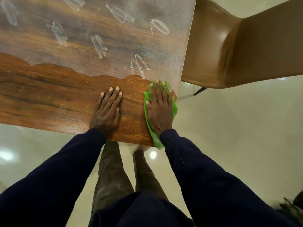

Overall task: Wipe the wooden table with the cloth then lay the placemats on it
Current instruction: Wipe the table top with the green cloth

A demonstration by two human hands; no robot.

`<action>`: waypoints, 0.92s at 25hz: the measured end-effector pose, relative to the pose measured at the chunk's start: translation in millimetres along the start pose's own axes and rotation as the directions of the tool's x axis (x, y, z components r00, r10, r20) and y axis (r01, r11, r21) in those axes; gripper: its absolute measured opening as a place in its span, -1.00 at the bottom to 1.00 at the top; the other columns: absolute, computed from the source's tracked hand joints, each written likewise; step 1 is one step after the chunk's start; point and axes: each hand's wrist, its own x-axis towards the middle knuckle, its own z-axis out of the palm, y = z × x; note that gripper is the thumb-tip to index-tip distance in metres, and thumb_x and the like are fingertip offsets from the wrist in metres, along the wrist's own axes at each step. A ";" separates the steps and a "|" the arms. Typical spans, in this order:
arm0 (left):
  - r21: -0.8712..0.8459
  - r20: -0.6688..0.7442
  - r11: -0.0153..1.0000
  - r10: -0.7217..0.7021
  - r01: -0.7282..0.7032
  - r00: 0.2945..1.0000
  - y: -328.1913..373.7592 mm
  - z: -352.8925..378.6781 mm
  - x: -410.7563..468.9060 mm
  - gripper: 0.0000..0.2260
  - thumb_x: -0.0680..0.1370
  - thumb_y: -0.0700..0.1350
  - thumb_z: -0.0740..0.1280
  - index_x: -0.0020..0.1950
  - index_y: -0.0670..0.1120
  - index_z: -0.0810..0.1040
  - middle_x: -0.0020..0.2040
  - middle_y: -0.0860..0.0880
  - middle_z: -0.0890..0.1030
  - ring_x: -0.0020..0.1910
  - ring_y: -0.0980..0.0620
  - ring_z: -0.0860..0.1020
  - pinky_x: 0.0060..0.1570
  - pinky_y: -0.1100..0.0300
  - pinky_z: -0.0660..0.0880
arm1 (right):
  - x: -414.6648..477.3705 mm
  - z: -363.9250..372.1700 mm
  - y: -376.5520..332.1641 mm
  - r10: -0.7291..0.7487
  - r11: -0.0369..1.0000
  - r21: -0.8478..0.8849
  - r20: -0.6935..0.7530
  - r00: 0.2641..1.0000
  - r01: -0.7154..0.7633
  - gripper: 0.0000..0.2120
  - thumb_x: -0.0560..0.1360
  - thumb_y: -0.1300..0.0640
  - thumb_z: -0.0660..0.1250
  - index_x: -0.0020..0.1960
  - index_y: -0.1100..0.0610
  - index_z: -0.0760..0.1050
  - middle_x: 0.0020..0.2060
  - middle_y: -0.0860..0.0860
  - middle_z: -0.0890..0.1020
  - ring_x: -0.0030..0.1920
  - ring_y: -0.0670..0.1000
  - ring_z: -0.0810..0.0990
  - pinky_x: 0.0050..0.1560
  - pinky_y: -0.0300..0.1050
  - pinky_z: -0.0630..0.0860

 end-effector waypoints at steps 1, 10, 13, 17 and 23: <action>0.007 0.005 1.000 -0.006 0.006 1.000 2.0 -1.1 0.8 -0.50 0.73 -0.08 0.05 0.66 -0.21 0.24 0.68 -0.19 0.22 0.68 -0.15 0.17 0.65 -0.19 0.08 | -8.0 0.7 -4.1 -0.063 0.998 -0.003 0.023 0.998 0.063 -0.42 0.76 -0.09 -0.02 0.71 0.12 0.08 0.71 0.13 0.09 0.71 0.20 -0.02 0.68 0.28 -0.06; -0.002 0.040 1.000 -0.031 0.031 0.999 1.3 0.5 0.2 -0.49 0.74 -0.04 0.00 0.68 -0.19 0.20 0.70 -0.15 0.18 0.69 -0.13 0.13 0.65 -0.19 0.07 | 0.7 -7.7 36.1 0.005 0.999 0.047 0.017 1.000 -0.005 -0.47 0.78 0.03 0.00 0.72 0.14 0.07 0.72 0.09 0.08 0.72 0.12 -0.05 0.69 0.25 0.00; -0.004 0.038 0.999 -0.033 0.033 0.999 0.3 0.5 -0.6 -0.49 0.74 -0.03 0.00 0.67 -0.19 0.22 0.69 -0.15 0.19 0.68 -0.14 0.15 0.64 -0.22 0.11 | 55.0 -12.6 19.2 0.049 0.999 -0.001 -0.032 0.998 -0.049 -0.45 0.78 0.03 -0.04 0.72 0.16 0.03 0.72 0.13 0.04 0.72 0.16 -0.05 0.68 0.24 0.01; 0.015 0.028 1.000 -0.027 0.027 0.999 0.6 -1.3 0.3 -0.49 0.72 -0.07 0.05 0.67 -0.19 0.23 0.69 -0.16 0.20 0.68 -0.14 0.16 0.63 -0.21 0.13 | 39.6 -6.1 -35.6 -0.149 0.989 -0.002 0.054 0.987 0.149 -0.41 0.76 -0.05 -0.04 0.73 0.12 0.00 0.72 0.11 0.01 0.72 0.15 -0.10 0.70 0.23 -0.08; 0.016 0.046 0.999 -0.051 0.050 0.998 4.1 -1.3 1.6 -0.47 0.71 -0.05 0.04 0.67 -0.19 0.22 0.69 -0.17 0.19 0.68 -0.14 0.17 0.62 -0.19 0.14 | 11.0 -10.3 8.1 -0.266 0.962 -0.032 0.140 0.954 0.273 -0.44 0.78 -0.09 -0.11 0.72 0.11 0.05 0.71 0.09 0.09 0.72 0.13 -0.02 0.67 0.29 0.04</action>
